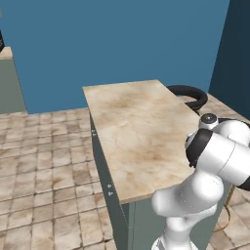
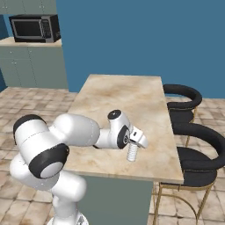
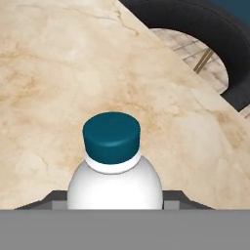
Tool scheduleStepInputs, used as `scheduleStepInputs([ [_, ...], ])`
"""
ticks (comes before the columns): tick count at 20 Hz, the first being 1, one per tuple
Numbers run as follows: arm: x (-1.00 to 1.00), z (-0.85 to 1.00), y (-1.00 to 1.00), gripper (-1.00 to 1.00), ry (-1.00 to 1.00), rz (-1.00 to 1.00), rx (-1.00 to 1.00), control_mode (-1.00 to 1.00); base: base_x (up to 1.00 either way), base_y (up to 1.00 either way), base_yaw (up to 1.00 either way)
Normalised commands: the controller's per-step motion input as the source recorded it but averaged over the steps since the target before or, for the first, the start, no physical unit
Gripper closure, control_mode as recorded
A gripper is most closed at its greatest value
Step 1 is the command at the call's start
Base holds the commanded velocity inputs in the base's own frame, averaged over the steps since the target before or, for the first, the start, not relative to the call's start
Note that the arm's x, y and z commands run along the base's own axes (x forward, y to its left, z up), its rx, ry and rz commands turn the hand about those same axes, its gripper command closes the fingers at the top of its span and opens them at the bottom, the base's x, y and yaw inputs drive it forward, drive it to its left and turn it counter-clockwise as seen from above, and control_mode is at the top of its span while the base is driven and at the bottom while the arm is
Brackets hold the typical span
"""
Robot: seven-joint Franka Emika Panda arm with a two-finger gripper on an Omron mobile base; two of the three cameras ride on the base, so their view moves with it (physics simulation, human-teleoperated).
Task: Move the drinks to the dining counter.
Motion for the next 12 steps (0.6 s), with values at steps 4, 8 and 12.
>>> scheduleStepInputs([
  [4, -0.2, -0.26, 0.0, 1.0, -0.06, 0.0, 0.0, -1.0, 0.0, 0.0, 0.0],
  [8, -0.31, -0.23, 0.0, 1.0, -0.11, -0.01, 0.0, -1.0, 0.0, 0.0, 0.0],
  [12, -0.24, -0.23, 0.0, 1.0, -0.09, -0.01, -0.01, -1.0, 0.0, 0.0, 0.0],
])
